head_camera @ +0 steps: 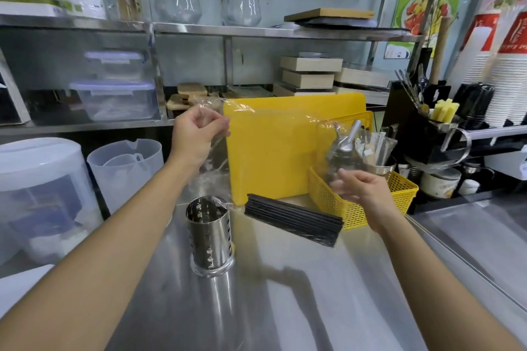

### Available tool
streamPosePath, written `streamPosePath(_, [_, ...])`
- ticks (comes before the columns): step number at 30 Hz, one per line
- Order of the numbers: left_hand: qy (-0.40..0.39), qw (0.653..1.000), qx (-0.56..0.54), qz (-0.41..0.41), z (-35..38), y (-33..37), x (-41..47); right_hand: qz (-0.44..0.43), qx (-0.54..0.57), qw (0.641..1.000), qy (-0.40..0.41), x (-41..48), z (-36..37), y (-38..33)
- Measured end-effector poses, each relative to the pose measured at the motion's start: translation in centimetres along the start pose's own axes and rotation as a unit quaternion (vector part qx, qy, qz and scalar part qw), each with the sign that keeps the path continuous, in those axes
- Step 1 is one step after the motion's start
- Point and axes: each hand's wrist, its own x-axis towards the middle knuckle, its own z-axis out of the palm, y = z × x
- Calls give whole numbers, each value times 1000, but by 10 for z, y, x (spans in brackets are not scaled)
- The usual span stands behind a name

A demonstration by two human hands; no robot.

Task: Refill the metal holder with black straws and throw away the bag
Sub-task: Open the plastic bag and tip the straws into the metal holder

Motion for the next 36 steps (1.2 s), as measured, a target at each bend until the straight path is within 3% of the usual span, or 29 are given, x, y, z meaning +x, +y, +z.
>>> streamPosePath(6, [49,990,-111,-77,3,-11,-2,104,8,992,-68,-9,7,34])
streamPosePath(12, [61,987,-103,-105,-3,-13,-3,100,32,994,39,-14,18,50])
streamPosePath(18, [49,994,28,-89,-8,-17,-5,78,102,987,93,-6,29,38])
streamPosePath(21, [60,988,138,-12,-9,-15,-3,57,133,982,119,-4,33,32])
streamPosePath(25, [25,941,324,93,-16,-4,8,27,122,983,135,-3,36,23])
streamPosePath(28, [8,844,509,172,-21,6,23,3,106,985,138,0,35,15])
streamPosePath(29, [-13,826,532,187,-21,10,27,-8,99,986,136,2,35,12])
streamPosePath(36, [-216,830,475,197,16,32,34,-65,86,986,127,13,43,-7])
